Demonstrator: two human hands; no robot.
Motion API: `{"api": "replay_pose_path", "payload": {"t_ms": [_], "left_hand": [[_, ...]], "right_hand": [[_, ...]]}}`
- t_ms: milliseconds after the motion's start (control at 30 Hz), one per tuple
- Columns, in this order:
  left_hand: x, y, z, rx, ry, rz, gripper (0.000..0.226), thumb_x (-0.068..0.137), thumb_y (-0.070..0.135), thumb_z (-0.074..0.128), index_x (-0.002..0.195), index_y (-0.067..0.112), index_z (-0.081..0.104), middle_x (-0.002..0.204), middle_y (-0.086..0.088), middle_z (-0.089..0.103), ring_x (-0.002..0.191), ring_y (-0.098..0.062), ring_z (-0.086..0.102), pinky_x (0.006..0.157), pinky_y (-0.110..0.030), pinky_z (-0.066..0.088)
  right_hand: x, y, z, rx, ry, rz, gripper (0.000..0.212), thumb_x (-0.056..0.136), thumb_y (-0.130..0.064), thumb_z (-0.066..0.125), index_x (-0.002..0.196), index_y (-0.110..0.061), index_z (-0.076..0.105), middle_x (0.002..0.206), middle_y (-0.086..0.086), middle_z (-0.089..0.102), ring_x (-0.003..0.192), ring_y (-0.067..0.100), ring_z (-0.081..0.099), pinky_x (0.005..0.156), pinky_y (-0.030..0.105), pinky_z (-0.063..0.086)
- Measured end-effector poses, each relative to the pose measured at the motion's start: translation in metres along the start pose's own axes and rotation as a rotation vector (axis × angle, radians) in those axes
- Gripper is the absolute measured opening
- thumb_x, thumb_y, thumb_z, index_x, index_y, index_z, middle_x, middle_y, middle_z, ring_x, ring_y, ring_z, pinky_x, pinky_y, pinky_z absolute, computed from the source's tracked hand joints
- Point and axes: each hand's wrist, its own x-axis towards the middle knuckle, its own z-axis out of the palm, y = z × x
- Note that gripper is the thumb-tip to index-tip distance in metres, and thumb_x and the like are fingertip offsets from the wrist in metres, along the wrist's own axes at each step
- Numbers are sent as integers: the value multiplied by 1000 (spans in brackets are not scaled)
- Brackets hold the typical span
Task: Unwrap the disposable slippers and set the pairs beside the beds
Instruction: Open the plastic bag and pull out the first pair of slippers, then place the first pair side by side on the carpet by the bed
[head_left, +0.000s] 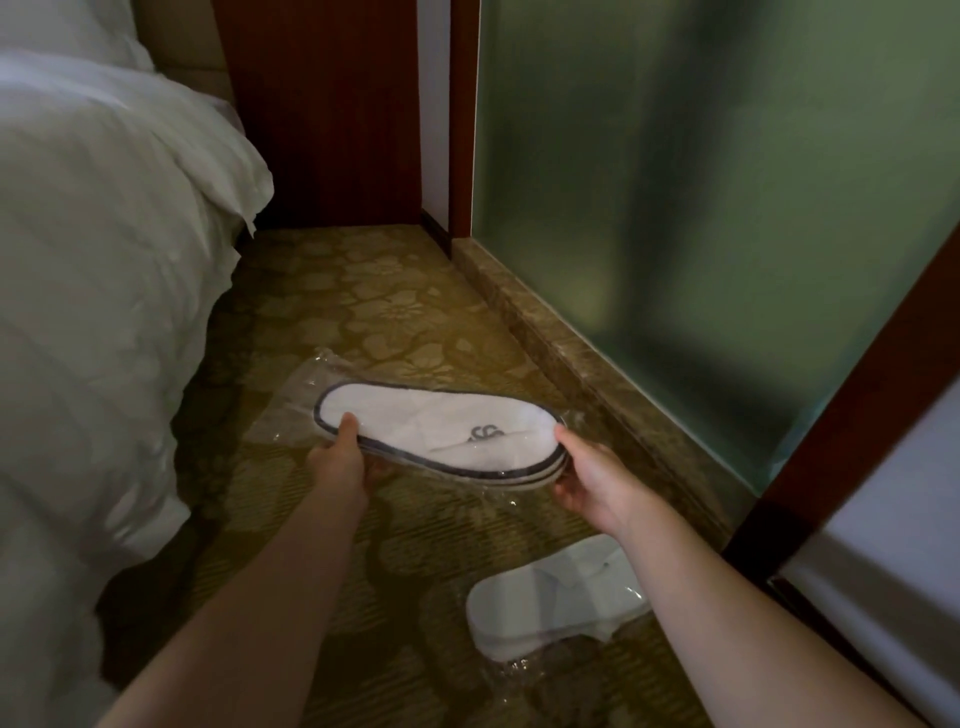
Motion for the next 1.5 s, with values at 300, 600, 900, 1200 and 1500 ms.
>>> {"api": "replay_pose_path", "payload": {"t_ms": [300,600,900,1200,1500], "left_hand": [[1,6,2,109,23,-14,44,93,30,54,129,5,47,117,-17,64,73,-23,63,54,-34,53],[22,6,-7,165,72,-32,22,97,10,40,90,-1,58,54,-10,65,44,-18,63,33,-23,47],[38,-2,-33,86,244,-4,24,98,10,38,93,2,59,53,-4,67,31,-7,56,33,-17,45],[61,-50,-9,75,117,-49,40,98,19,32,131,3,47,74,0,64,24,-2,54,27,-10,37],[52,-127,48,21,-15,-176,42,102,12,27,143,5,31,126,-14,57,107,-27,64,65,-24,55]], "right_hand": [[9,5,-5,-26,119,-80,39,86,-34,62,118,-13,56,88,6,65,61,14,55,33,18,37],[11,0,-28,115,508,-219,23,89,-29,54,105,-14,55,92,10,59,59,17,52,46,26,38],[15,12,-68,286,791,-203,51,87,-35,48,129,-7,53,123,19,62,98,35,64,50,27,44],[24,25,-78,400,759,-214,49,93,-27,50,136,-6,40,126,19,55,69,21,61,46,21,54],[46,38,-89,538,546,-177,49,93,-21,52,138,-19,34,116,10,46,96,29,55,66,36,54]]}}
